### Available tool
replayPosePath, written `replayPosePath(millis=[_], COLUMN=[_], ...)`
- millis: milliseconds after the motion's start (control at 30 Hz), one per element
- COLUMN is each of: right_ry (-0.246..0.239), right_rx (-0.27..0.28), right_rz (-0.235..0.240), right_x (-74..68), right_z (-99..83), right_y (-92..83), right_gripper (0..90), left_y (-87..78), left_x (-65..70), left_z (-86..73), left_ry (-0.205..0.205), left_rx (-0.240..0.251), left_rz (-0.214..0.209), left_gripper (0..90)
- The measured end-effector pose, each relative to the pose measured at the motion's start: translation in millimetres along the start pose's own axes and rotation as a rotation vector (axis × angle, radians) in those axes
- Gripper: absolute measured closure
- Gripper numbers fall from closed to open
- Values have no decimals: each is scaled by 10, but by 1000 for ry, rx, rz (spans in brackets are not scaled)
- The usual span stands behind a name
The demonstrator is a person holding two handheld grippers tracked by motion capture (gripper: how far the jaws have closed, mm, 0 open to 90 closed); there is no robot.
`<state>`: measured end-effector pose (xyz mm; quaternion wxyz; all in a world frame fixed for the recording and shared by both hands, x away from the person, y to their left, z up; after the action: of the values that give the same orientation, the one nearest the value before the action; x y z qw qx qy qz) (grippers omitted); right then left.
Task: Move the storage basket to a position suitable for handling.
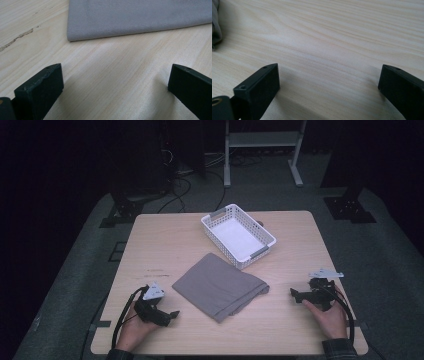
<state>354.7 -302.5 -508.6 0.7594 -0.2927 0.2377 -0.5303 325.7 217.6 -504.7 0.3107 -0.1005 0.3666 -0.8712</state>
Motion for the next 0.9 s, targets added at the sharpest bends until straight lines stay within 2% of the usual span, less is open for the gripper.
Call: replayPosePath(millis=[400,500,567,667,900], right_ry=[16,16,10,7,3], right_rx=[0,-2,-4,-7,-3], right_rz=[-16,-24,-36,-38,-15], right_x=[-10,-3,-4,-12,-30], right_z=[-9,10,17,29,97], right_y=[-9,-48,-53,-66,-100], right_gripper=[29,146,148,201,256], left_y=[-6,-6,-6,-6,-6], left_x=[10,10,10,10,10], left_z=[-7,-6,-6,-6,-6], left_ry=[1,1,1,1,1], left_rx=[1,2,1,1,1], left_rz=[-1,-1,-1,-1,-1], left_gripper=[0,0,0,0,0])
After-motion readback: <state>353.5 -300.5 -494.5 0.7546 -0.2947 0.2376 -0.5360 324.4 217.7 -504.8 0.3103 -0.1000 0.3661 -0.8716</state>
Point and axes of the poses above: each handheld gripper's, and its own axes: y roughly forward along the jaws, z roughly out of its top, x roughly to its right, the point moved 3 cm from there along y, roughly forward along the jaws, and after that the axes turned 3 degrees about y, right-handed, at the moved point
